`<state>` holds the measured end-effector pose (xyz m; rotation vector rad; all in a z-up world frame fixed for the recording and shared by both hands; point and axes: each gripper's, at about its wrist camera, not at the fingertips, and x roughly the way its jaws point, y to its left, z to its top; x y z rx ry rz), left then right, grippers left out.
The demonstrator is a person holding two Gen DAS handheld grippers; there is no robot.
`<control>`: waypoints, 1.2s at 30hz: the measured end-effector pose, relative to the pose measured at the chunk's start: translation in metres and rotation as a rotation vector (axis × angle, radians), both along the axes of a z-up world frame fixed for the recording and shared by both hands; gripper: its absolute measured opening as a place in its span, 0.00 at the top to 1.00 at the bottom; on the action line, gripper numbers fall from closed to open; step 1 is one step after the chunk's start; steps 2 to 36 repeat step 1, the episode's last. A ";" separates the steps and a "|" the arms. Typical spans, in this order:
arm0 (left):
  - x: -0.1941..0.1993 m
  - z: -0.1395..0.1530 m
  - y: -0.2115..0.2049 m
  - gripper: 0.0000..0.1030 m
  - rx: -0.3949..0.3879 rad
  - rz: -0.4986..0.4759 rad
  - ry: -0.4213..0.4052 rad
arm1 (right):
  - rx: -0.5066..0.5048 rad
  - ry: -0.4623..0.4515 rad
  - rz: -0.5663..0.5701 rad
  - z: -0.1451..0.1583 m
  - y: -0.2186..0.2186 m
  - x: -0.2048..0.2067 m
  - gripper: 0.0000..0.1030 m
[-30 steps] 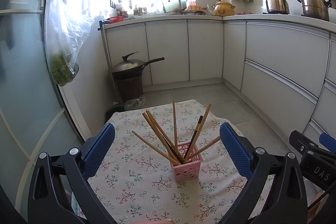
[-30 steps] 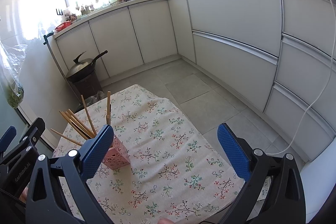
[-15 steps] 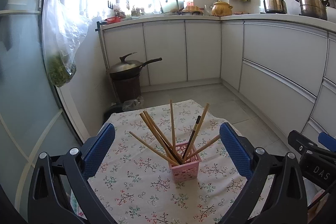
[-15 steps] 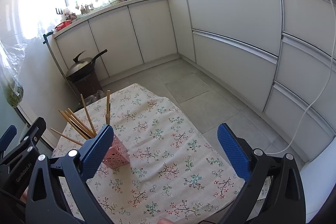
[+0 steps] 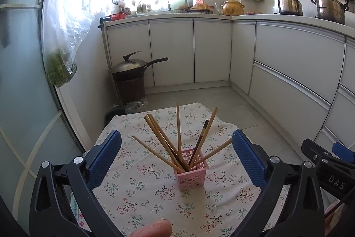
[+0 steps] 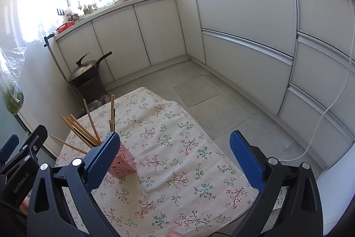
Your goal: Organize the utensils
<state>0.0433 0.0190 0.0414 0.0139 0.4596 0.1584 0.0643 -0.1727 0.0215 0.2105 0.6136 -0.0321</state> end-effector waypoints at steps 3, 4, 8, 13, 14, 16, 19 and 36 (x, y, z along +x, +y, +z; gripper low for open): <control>0.000 0.000 0.000 0.07 0.003 -0.004 0.001 | 0.001 0.001 0.000 0.000 0.000 0.000 0.06; 0.000 0.000 0.000 0.07 0.003 -0.004 0.001 | 0.001 0.001 0.000 0.000 0.000 0.000 0.06; 0.000 0.000 0.000 0.07 0.003 -0.004 0.001 | 0.001 0.001 0.000 0.000 0.000 0.000 0.06; 0.000 0.000 0.000 0.07 0.003 -0.004 0.001 | 0.001 0.001 0.000 0.000 0.000 0.000 0.06; 0.000 0.000 0.000 0.07 0.003 -0.004 0.001 | 0.001 0.001 0.000 0.000 0.000 0.000 0.06; 0.000 0.000 0.000 0.07 0.003 -0.004 0.001 | 0.001 0.001 0.000 0.000 0.000 0.000 0.06; 0.000 0.000 0.000 0.07 0.003 -0.004 0.001 | 0.001 0.001 0.000 0.000 0.000 0.000 0.06; 0.000 0.000 0.000 0.07 0.003 -0.004 0.001 | 0.001 0.001 0.000 0.000 0.000 0.000 0.06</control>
